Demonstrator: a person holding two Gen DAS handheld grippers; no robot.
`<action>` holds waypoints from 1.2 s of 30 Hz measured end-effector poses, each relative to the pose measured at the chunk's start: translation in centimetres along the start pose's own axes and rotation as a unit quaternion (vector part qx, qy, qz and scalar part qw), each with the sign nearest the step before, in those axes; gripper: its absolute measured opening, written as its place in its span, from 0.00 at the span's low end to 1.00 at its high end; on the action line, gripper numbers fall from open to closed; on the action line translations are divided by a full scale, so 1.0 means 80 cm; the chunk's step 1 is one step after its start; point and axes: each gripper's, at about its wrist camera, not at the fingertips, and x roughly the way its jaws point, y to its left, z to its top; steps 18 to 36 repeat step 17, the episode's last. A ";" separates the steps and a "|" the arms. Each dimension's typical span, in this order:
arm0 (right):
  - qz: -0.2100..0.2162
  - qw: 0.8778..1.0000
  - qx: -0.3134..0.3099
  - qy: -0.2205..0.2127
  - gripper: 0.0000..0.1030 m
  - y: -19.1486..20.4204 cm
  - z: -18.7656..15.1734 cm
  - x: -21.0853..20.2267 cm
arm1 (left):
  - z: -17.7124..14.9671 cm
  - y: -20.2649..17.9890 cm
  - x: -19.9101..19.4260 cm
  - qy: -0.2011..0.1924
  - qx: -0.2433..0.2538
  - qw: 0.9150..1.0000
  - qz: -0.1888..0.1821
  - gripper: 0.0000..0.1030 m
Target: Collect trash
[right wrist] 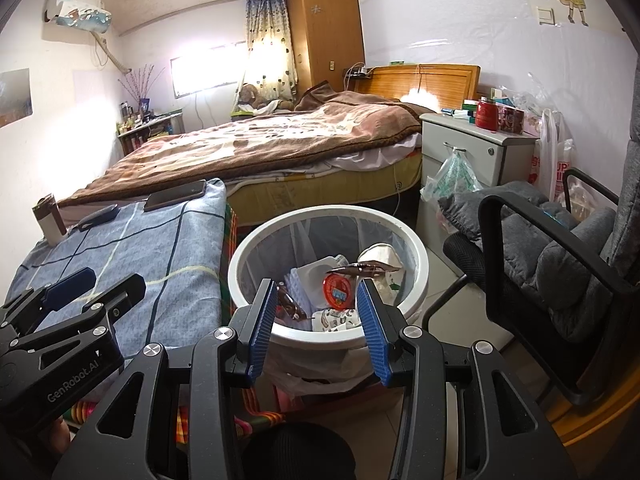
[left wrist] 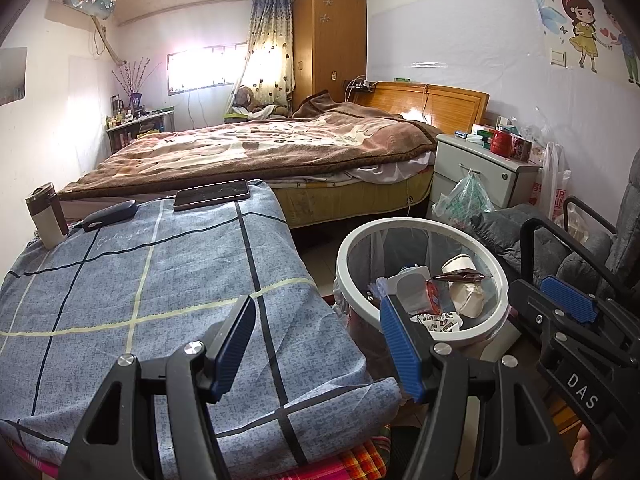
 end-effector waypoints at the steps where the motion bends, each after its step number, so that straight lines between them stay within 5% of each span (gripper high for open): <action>1: 0.000 1.000 0.000 0.000 0.43 0.000 0.000 0.000 | 0.000 0.000 0.000 0.001 0.000 1.000 -0.001 0.65; 36: 0.000 1.000 0.000 0.001 0.43 0.001 -0.001 0.002 | 0.000 0.001 0.002 0.002 0.002 1.000 -0.002 0.65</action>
